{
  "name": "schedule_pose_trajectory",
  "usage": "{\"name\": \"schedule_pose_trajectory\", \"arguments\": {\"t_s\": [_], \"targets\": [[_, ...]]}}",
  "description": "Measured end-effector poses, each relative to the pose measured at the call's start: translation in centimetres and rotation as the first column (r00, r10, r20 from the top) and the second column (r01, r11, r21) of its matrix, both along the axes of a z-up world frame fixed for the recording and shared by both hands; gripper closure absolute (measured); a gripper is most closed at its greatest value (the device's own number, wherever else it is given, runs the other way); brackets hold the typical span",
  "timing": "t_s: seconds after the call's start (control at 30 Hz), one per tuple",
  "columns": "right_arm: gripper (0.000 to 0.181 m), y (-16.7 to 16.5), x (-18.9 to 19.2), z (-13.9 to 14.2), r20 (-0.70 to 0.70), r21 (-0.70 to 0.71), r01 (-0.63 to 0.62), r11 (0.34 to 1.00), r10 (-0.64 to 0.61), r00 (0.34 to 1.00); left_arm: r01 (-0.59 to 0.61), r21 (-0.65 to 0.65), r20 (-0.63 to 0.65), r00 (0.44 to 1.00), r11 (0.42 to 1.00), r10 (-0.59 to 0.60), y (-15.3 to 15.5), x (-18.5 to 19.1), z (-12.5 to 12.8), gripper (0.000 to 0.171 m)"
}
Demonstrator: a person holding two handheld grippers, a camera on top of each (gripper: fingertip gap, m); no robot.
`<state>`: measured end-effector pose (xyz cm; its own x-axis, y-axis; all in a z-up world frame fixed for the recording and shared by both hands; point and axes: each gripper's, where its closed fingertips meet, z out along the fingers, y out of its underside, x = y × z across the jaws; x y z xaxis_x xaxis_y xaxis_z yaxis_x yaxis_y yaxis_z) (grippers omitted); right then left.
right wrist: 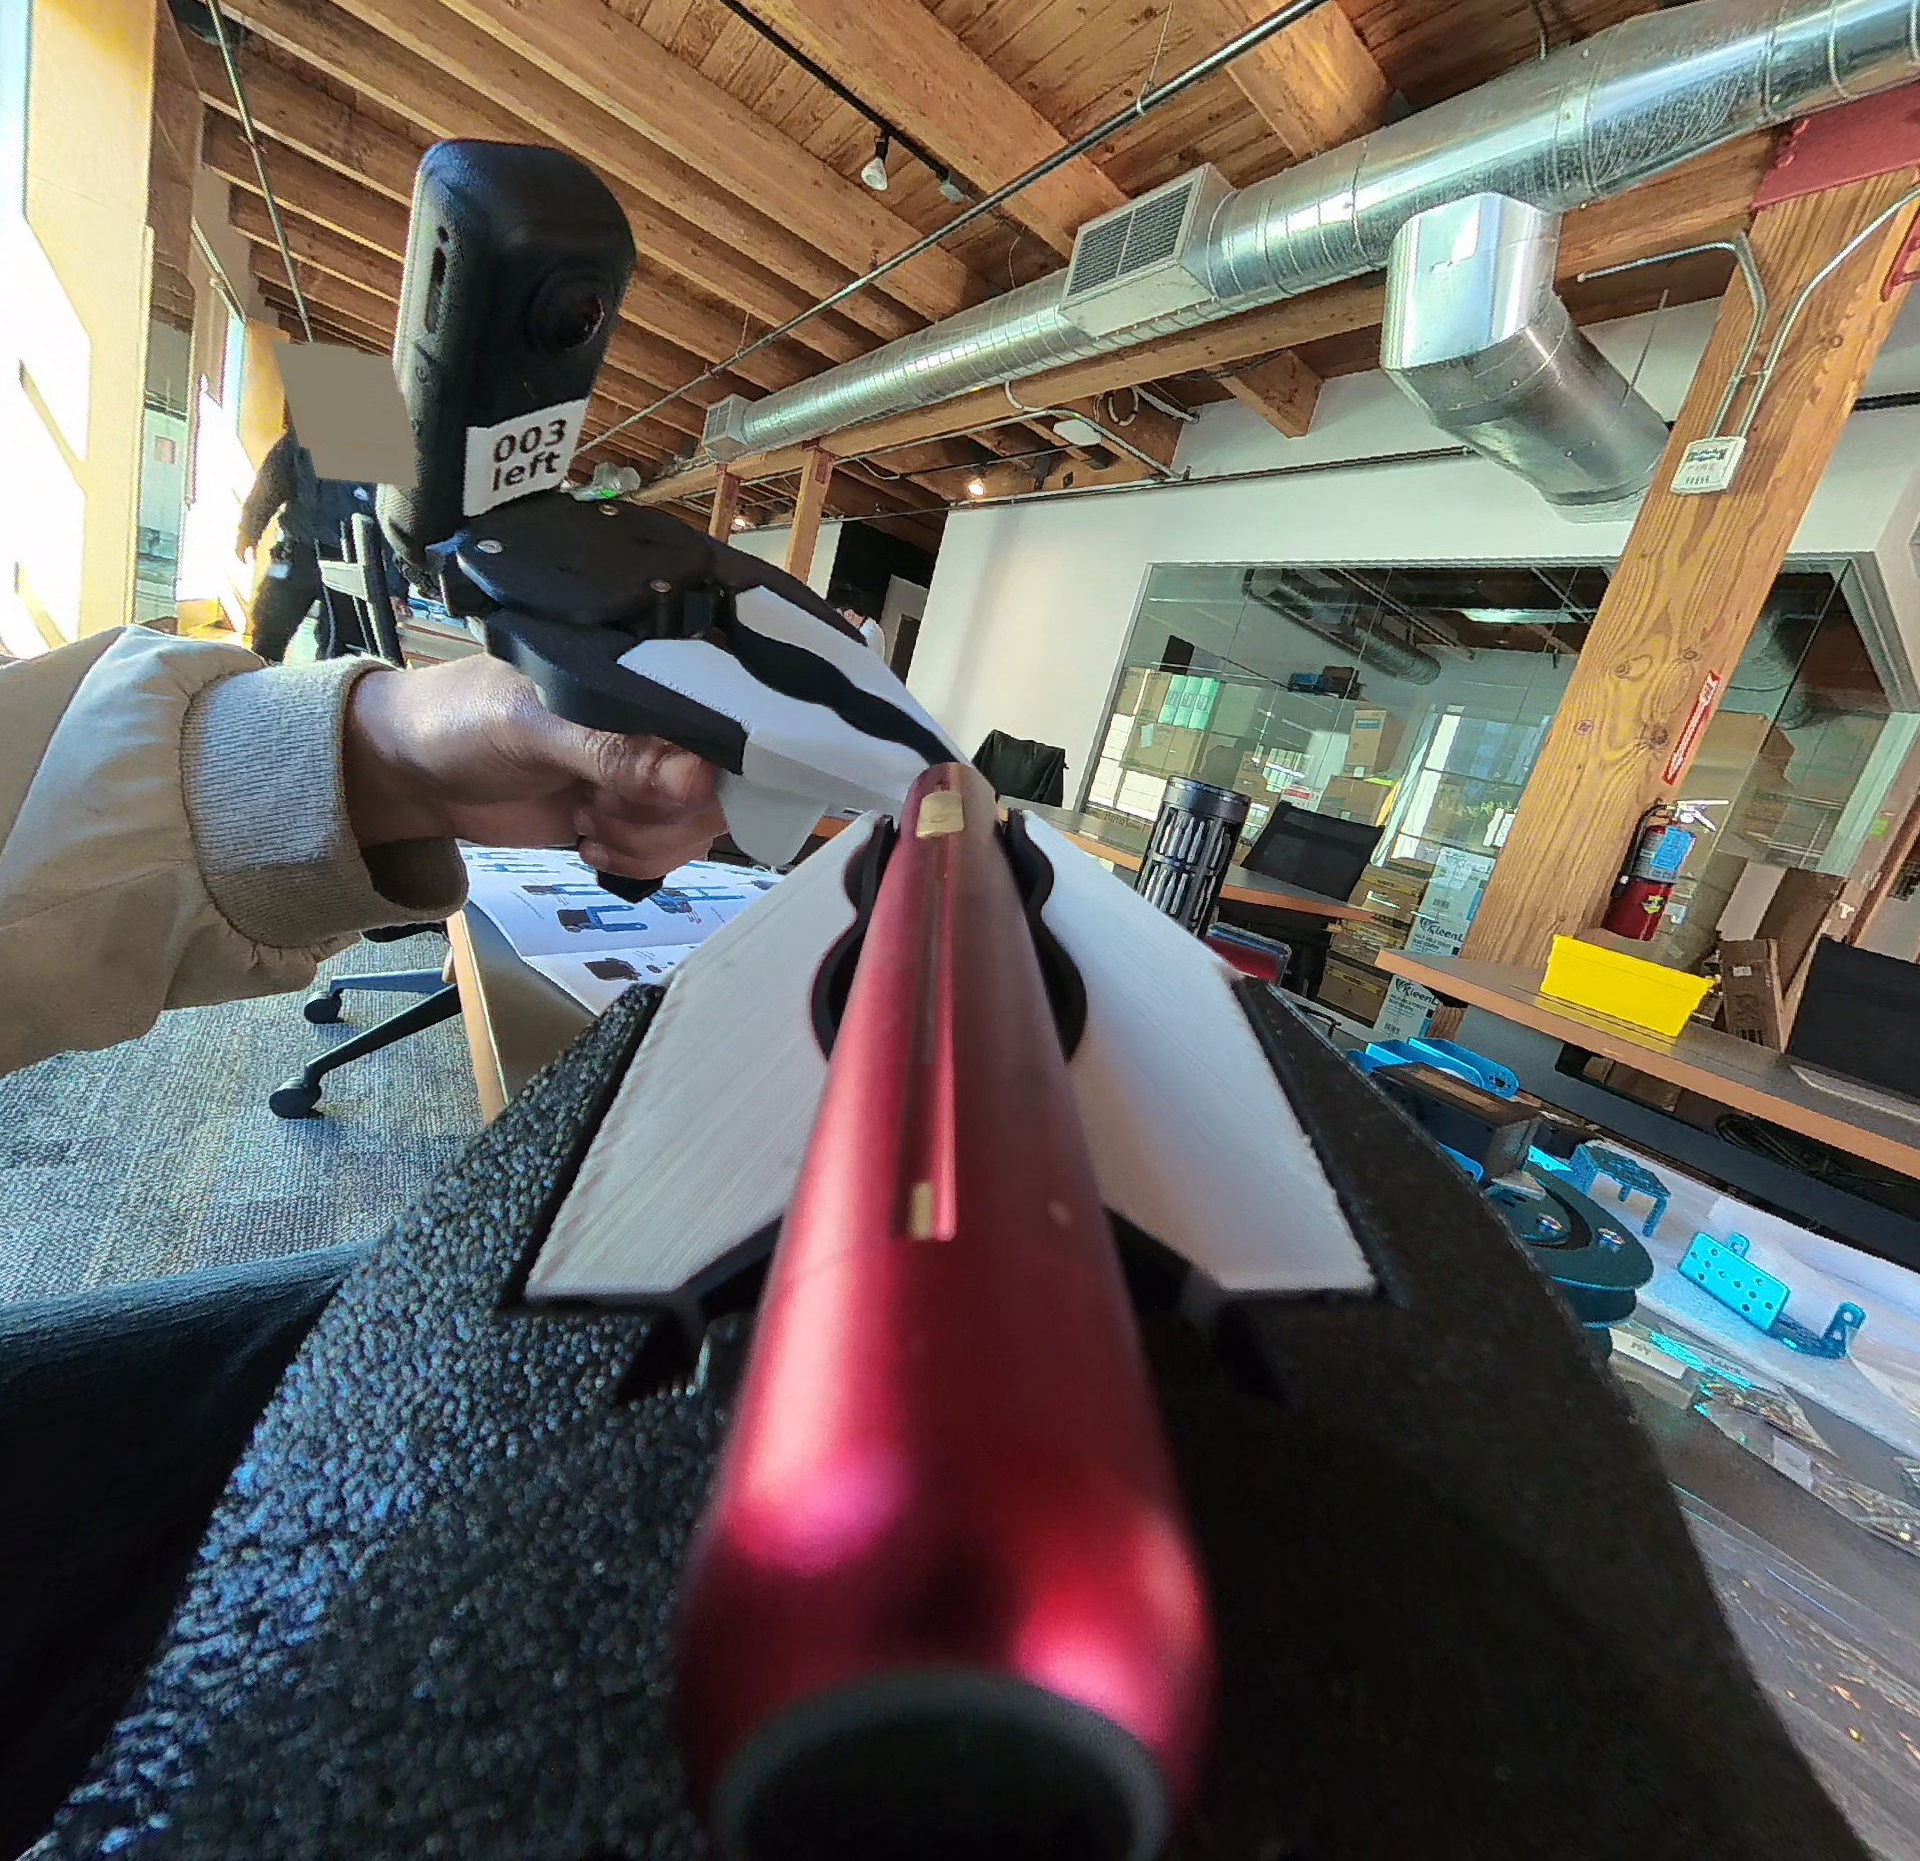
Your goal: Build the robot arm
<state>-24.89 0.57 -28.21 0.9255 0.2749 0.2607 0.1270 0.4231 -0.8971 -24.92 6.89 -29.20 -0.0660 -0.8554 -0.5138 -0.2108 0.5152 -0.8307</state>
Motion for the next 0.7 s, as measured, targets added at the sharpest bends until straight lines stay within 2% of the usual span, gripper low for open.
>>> {"name": "schedule_pose_trajectory", "arguments": {"t_s": [0.07,0.37,0.53,0.7], "targets": [[0.16,0.0,0.0,0.0,-0.002,-0.002,0.001,1.0,-0.001,1.0,0.013,0.007,0.002,1.0,1.0,-0.013,-0.2,0.0,0.0,0.171],[0.159,-0.2,0.1,0.1,-0.015,0.006,-0.01,1.0,0.01,1.0,0.018,0.026,-0.012,1.0,1.0,-0.017,-0.3,0.1,-0.5,0.171],[0.159,-0.2,0.0,0.1,-0.017,0.002,-0.02,1.0,0.02,1.0,0.034,0.02,0.003,0.999,0.999,-0.034,-0.6,0.1,-0.6,0.159],[0.16,-0.3,0.0,0.2,-0.028,0.007,-0.032,0.999,0.032,0.999,0.054,0.005,0.037,0.998,0.999,-0.054,-1.2,0.2,0.0,0.163]]}}
